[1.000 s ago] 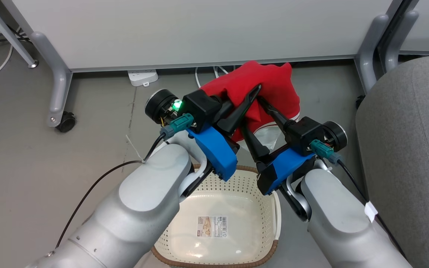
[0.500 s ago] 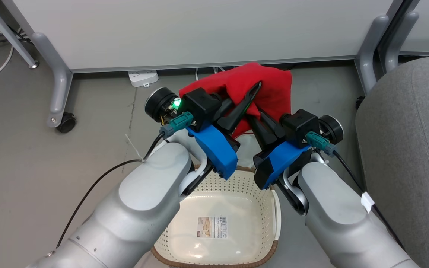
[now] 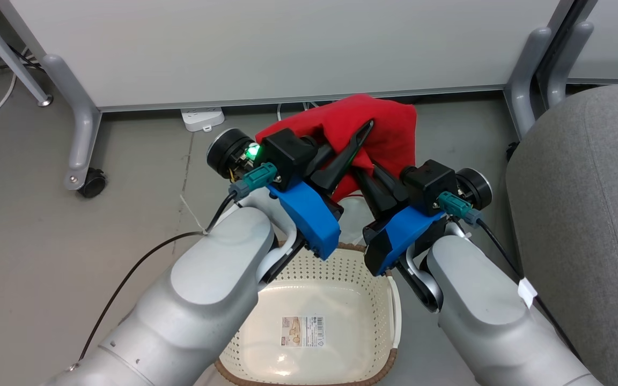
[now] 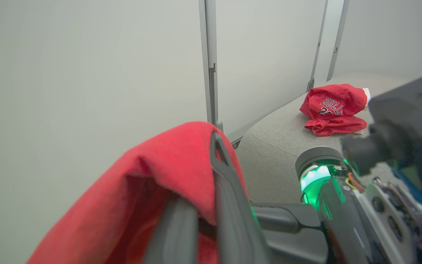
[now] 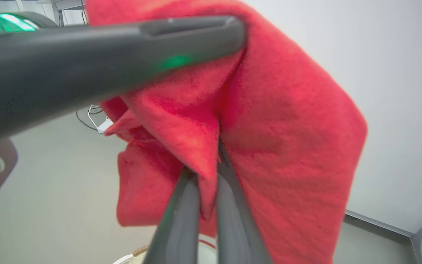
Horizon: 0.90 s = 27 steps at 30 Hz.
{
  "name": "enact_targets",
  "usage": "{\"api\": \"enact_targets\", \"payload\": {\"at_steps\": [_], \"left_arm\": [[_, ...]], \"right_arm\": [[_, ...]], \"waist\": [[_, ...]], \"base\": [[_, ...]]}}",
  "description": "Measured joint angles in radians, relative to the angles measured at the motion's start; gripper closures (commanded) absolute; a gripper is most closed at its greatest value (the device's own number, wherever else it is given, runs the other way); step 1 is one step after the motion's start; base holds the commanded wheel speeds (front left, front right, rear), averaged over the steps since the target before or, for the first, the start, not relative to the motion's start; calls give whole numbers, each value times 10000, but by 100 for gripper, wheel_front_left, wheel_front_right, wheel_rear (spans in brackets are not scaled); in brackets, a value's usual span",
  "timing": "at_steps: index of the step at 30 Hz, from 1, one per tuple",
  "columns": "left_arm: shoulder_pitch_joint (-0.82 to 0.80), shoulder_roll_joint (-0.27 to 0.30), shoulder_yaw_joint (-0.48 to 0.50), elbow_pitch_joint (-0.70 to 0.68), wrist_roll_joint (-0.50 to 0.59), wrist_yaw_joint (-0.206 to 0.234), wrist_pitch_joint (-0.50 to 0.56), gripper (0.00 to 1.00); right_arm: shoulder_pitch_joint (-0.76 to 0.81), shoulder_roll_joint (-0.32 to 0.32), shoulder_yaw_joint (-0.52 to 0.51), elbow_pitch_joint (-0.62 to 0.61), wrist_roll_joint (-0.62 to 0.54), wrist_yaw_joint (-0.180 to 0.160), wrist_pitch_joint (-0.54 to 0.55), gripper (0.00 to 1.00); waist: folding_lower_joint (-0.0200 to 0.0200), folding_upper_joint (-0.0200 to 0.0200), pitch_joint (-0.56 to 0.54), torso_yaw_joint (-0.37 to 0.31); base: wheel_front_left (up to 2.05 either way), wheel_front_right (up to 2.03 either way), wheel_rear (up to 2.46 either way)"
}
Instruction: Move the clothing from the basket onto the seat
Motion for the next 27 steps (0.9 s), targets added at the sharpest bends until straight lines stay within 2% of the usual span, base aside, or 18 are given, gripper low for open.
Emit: {"api": "enact_targets", "payload": {"at_steps": [3,4,5,20,27], "left_arm": [[7,-4,-38,42,0,-21,-2,100],[7,-6,-52,67,0,-21,-2,57],[7,-6,-59,84,-2,-21,-2,0],[-21,-8,-54,263,90,61,-12,0],[-53,33,105,278,295,75,-12,0]], "right_arm": [[5,0,13,0,0,0,0,100],[6,0,15,0,0,0,0,100],[6,0,15,0,0,0,0,100],[-3,0,-36,-15,-4,0,0,100],[-8,10,-382,-125,-196,0,0,100]], "waist": [[0,0,6,-22],[0,0,10,-28],[0,0,17,-35],[0,0,134,-116],[0,0,269,-506]], "base": [[0,0,0],[0,0,0],[0,0,0],[0,0,0],[0,0,0]]}}
